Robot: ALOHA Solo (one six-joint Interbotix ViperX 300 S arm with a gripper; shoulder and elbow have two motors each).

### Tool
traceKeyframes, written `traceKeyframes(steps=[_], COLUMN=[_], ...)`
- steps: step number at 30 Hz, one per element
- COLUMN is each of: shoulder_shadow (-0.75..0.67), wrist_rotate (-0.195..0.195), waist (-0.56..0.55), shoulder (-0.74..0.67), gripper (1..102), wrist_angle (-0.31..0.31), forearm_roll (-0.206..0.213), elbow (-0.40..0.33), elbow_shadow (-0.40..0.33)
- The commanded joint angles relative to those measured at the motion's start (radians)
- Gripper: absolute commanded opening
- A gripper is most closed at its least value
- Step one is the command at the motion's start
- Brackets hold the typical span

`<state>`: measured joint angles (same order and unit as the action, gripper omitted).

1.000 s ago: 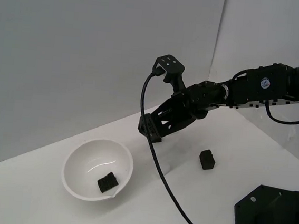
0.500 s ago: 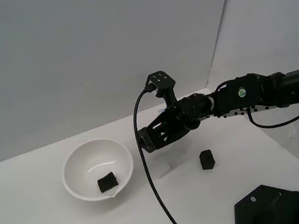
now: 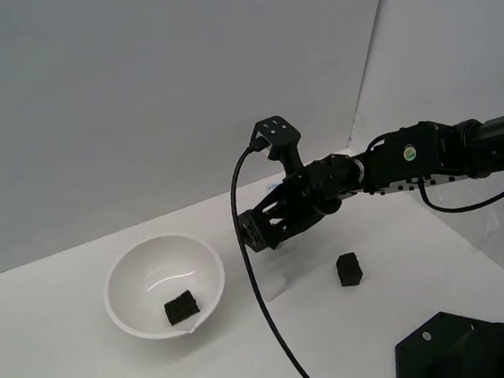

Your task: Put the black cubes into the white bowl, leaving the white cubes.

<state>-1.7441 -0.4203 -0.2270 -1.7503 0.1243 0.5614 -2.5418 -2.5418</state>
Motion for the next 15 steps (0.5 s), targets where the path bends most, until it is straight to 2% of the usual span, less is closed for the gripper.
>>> traceKeyframes(steps=[1, 11, 15], shoulder_shadow=[-0.044, -0.002, 0.002], wrist_rotate=[-0.003, -0.003, -0.003], waist=[-0.002, 0.018, 0.043], shoulder=[-0.041, 0.006, 0.009], gripper=[99, 99, 99], wrist_angle=[0.008, 0.025, 0.066], forearm_roll=[0.005, 0.002, 0.002], elbow=[0.009, -0.014, -0.012], elbow_shadow=[0.011, -0.011, -0.009])
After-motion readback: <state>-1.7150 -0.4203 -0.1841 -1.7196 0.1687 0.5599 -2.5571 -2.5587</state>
